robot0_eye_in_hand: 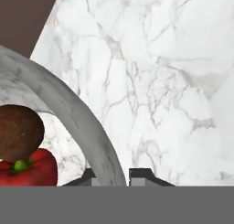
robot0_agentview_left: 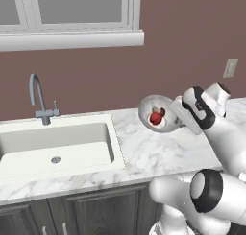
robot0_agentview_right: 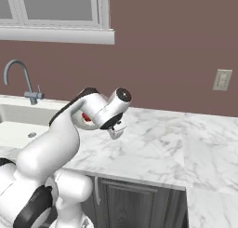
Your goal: Dump the bell pepper and mushroom from the bowl so the bowl can be washed. Place the bowl in the sink after clearing the leftovers.
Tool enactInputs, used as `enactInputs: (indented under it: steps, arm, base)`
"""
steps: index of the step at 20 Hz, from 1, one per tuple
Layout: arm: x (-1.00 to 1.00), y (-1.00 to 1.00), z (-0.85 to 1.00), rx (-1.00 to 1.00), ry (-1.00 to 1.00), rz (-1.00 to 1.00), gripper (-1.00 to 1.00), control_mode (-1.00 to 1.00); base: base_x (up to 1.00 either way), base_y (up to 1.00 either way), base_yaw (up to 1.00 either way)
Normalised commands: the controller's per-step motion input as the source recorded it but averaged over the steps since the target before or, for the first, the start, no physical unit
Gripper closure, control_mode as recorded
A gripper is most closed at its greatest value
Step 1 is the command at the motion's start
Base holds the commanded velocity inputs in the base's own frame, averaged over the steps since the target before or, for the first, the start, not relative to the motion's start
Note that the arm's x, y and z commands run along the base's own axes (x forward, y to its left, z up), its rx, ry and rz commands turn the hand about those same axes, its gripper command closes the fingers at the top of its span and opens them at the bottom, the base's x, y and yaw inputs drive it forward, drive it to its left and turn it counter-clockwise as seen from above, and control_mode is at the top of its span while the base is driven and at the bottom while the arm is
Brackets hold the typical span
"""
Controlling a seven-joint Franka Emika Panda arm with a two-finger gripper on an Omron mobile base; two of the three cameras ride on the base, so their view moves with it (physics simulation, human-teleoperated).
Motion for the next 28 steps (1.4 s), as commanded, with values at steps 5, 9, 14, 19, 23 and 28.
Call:
enactInputs:
  steps: [5, 9, 14, 19, 23, 28]
  arm:
    - [0.00, 1.00, 0.63, -0.09, 0.19, 0.01, 1.00, -1.00]
    - [0.00, 1.00, 0.53, -0.11, 0.32, 0.03, 1.00, -1.00]
    - [0.01, 0.97, 0.22, -0.11, 0.38, 0.05, 1.00, -1.00]
    - [0.00, 0.05, -0.04, 0.00, 0.00, 0.01, 1.00, -1.00]
    - [0.00, 0.37, -0.52, 0.00, 0.00, 0.00, 1.00, -1.00]
    - [0.00, 0.58, -0.52, 0.00, -0.04, 0.00, 1.00, -1.00]
  base:
    - [0.00, 0.00, 0.00]
    - [0.00, 0.00, 0.00]
    - [0.00, 0.00, 0.00]
    - [0.00, 0.00, 0.00]
    - [0.00, 0.00, 0.00]
    - [0.00, 0.00, 0.00]
